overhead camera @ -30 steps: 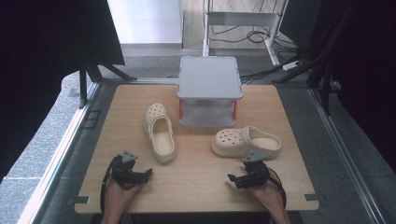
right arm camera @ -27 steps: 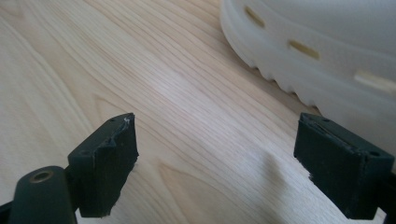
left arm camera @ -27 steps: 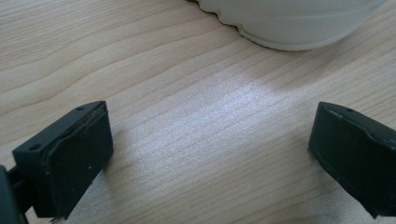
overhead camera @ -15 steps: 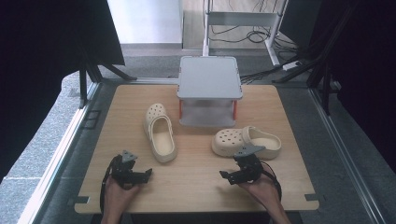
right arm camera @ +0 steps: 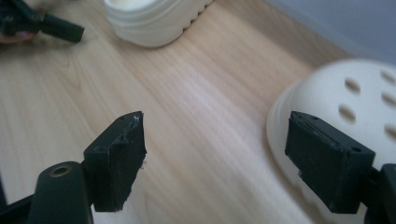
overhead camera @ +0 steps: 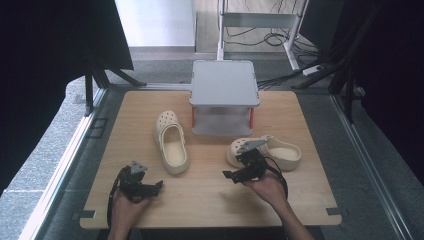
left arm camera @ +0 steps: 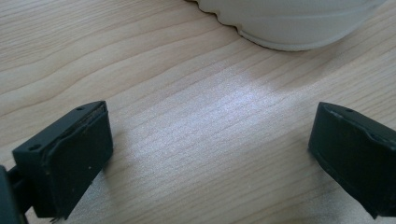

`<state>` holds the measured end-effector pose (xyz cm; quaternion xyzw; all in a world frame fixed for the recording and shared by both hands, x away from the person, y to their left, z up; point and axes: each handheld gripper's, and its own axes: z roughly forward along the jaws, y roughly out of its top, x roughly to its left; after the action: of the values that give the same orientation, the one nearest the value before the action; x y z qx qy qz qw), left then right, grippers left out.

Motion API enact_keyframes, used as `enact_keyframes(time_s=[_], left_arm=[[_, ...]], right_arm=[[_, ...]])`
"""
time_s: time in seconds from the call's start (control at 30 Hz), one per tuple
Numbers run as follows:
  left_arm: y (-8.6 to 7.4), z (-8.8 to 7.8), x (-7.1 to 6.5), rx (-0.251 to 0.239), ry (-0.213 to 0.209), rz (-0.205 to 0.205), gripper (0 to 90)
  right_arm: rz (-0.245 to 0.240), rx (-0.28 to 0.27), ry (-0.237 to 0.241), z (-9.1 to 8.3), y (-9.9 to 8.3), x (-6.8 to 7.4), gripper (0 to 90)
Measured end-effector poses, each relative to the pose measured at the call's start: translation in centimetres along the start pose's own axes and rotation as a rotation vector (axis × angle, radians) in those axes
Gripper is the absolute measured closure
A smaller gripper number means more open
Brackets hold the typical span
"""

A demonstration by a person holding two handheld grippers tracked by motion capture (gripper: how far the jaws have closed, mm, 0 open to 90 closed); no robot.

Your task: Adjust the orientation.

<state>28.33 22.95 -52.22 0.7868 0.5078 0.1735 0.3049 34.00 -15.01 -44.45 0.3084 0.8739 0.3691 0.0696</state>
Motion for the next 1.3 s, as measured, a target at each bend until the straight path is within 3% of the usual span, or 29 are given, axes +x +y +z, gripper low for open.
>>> enact_keyframes(time_s=[0.1, 0.23, 0.9, 1.3], left_arm=[[0.0, 0.0, 0.0, 0.002, 0.001, 0.005, 0.0], [0.0, 0.0, 0.0, 0.001, 0.001, 0.004, 0.0], [0.0, 0.0, 0.0, 0.000, -0.003, 0.006, 0.0], [0.0, 0.0, 0.0, 0.000, -0.008, 0.010, 0.0]], right_arm=[[-0.001, -0.010, 0.002, 0.7, 1.3, -0.1, 20.2], [0.012, -0.031, 0.041, 1.8, 3.1, -0.4, 19.7], [-0.004, 0.002, 0.051, 8.4, 10.4, 0.0, 30.6], [-0.012, 0.016, -0.008, 12.8, 13.5, 0.7, 31.8]])
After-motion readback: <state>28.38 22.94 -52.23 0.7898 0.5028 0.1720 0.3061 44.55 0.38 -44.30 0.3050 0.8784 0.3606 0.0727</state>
